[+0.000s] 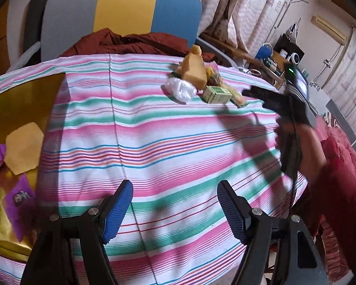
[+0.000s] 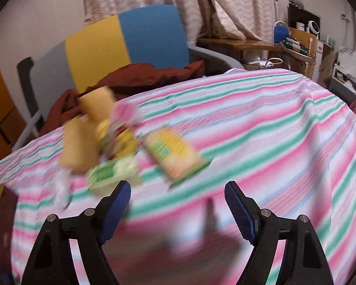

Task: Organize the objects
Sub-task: 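Move both open tools back toward the remaining items, then grasp the WEIDAN cracker packet with the right tool while the left tool grasps the clear plastic bag, then carry the cracker packet and plastic bag into the gold tin and open both tools, then move both open tools back toward the remaining items, then grasp the yellow knitted glove with the right tool while the left tool approaches the pink cup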

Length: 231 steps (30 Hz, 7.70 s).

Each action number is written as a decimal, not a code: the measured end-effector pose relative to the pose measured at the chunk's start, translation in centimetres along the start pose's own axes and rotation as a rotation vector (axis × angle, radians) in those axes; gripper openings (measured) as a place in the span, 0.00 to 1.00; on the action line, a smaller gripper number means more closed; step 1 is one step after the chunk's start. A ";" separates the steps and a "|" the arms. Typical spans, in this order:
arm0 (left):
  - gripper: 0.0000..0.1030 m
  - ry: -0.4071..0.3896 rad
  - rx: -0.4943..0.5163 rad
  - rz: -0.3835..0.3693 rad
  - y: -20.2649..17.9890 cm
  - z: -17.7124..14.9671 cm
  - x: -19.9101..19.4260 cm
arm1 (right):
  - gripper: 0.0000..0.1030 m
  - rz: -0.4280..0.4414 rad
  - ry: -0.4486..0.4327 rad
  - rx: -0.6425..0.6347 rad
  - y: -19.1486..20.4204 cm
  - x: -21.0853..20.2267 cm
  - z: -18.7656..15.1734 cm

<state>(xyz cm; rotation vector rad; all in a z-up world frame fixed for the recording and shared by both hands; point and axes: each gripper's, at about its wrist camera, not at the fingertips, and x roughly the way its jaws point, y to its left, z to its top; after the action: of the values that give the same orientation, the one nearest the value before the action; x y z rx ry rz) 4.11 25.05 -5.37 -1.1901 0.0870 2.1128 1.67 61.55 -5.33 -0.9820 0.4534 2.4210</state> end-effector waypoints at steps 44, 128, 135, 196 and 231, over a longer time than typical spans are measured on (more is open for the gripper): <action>0.47 -0.100 0.062 0.125 -2.4 14.3 16.8 | 0.47 -0.084 0.012 -0.139 1.6 6.0 0.7; 0.39 -0.232 -0.344 0.162 19.9 -1.9 -7.7 | 0.47 0.546 -0.019 -0.478 37.7 -9.3 -10.3; 0.44 -0.199 -0.309 0.191 19.8 -2.2 -6.6 | 0.62 0.494 -0.023 -0.444 37.9 -7.7 -9.5; 0.65 -0.156 -0.030 0.052 3.9 -2.7 -4.1 | 0.77 0.194 -0.026 -0.044 13.2 -3.1 -3.3; 0.65 -0.093 -0.037 0.079 2.7 -2.9 -2.0 | 0.66 0.118 0.084 -0.047 8.1 6.1 3.4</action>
<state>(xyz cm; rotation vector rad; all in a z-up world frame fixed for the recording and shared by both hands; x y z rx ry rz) 5.21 20.82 -6.17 -1.1242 0.0539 2.2441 -8.49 58.30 -6.40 -1.1089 0.4996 2.5126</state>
